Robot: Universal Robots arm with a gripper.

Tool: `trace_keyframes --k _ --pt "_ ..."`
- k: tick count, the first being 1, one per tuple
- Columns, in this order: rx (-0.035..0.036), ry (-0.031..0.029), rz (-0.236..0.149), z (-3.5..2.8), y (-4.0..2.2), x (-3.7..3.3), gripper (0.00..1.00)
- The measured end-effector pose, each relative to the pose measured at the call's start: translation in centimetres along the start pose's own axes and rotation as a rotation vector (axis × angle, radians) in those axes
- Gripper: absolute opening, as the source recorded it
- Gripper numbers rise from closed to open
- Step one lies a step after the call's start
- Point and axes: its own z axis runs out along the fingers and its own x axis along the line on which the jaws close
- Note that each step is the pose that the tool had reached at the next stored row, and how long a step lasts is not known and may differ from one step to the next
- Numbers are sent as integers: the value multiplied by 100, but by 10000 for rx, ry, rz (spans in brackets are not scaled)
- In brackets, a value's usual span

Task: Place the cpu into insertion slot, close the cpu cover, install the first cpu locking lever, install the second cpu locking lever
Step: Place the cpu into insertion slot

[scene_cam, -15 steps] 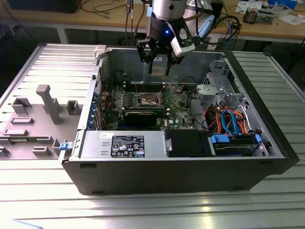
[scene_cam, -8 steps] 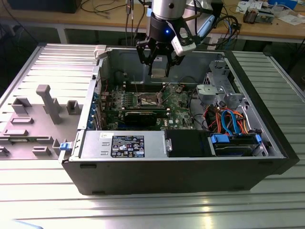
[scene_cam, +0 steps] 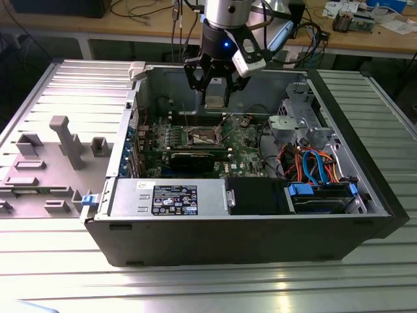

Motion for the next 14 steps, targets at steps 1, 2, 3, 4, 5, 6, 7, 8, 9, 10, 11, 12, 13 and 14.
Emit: trace_keyframes --k 1,2,3,4,5,6,7,8,9,10,11,12,13,14 --pt "1 0 -3 6 0 11 55" --pt "1 1 -7 13 0 27 55" --pt "1 1 -8 19 1 43 55" --pt "2 1 -8 21 1 47 55" --pt "2 2 -10 22 1 47 55" --pt "1 1 -10 23 1 47 55" --pt "1 1 -8 23 1 47 55" --pt "1 1 -8 23 1 47 55" --pt "1 1 -8 24 1 47 55" --pt "1 0 16 24 1 47 55" --pt "-2 -1 85 24 1 47 55" --pt "-3 -3 173 24 1 47 55" --pt "-4 -4 216 24 1 47 55" --pt "-4 -5 252 24 1 47 55"
